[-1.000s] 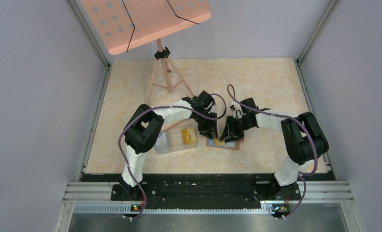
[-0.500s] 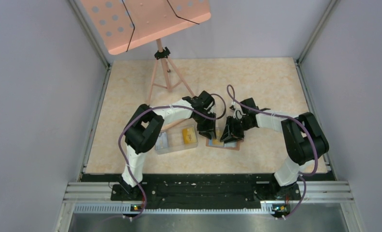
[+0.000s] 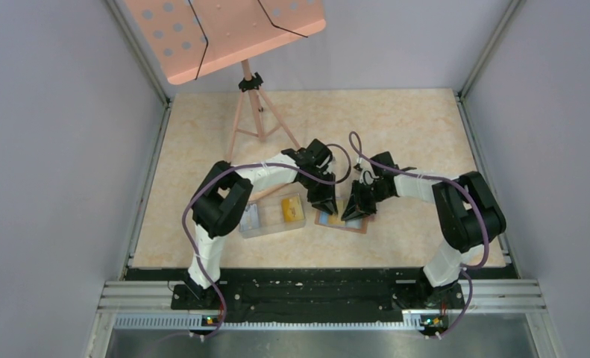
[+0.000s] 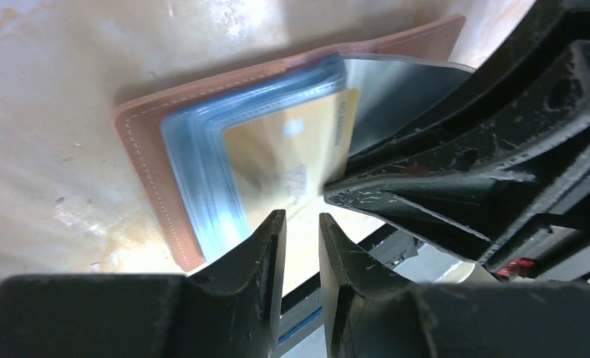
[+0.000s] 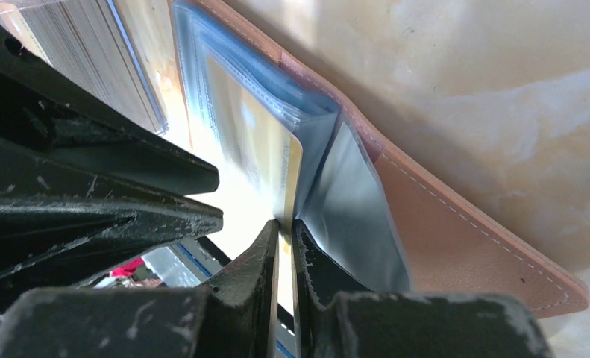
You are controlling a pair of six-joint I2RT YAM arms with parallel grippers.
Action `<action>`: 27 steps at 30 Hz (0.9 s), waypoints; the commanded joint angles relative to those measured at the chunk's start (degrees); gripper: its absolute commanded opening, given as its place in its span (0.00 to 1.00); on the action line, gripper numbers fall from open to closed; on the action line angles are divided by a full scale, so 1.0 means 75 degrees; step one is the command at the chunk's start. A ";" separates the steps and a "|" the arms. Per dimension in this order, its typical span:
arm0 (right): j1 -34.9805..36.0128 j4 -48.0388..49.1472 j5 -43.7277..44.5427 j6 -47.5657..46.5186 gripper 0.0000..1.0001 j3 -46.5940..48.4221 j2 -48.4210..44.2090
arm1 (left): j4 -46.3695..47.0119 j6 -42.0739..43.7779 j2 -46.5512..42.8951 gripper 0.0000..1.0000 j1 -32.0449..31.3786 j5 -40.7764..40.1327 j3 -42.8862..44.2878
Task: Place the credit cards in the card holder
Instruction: Insert the credit card into the card holder.
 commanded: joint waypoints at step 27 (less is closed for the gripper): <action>0.0042 0.0236 -0.0155 -0.0086 0.12 -0.0006 0.0210 | -0.0363 0.0236 0.0127 0.43 0.0036 -0.0342 0.0028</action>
